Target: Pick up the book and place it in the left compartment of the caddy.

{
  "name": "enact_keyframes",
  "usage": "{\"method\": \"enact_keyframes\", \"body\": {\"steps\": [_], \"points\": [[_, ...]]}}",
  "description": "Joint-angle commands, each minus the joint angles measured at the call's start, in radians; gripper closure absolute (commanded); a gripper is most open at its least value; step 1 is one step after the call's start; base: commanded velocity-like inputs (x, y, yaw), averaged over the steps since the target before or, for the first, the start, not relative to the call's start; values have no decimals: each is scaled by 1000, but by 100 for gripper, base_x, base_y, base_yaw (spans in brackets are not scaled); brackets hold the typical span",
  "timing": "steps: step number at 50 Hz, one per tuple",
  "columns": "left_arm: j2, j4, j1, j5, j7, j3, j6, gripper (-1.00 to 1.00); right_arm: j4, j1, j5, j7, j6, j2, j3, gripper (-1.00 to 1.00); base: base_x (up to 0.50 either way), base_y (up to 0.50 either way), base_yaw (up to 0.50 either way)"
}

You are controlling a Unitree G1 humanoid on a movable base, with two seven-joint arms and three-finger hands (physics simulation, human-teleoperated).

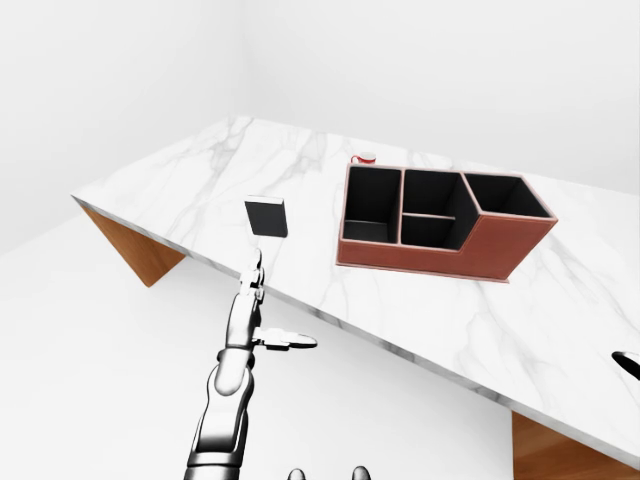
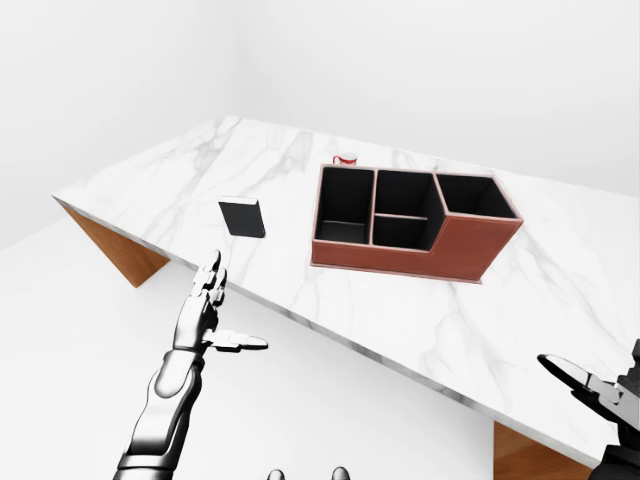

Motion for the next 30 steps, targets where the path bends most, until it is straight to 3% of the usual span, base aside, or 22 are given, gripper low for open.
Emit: {"method": "enact_keyframes", "body": {"steps": [1, 30], "points": [[3, 22, -10, -1, 0, 4, 0, -100, 8, -4, -1, -2, 0, -3, -2, -100, 0, 0, 0], [0, -5, 3, 1, 0, 0, 0, -100, 22, -2, -17, 3, 0, -3, 6, -100, 0, 0, 0]]}}
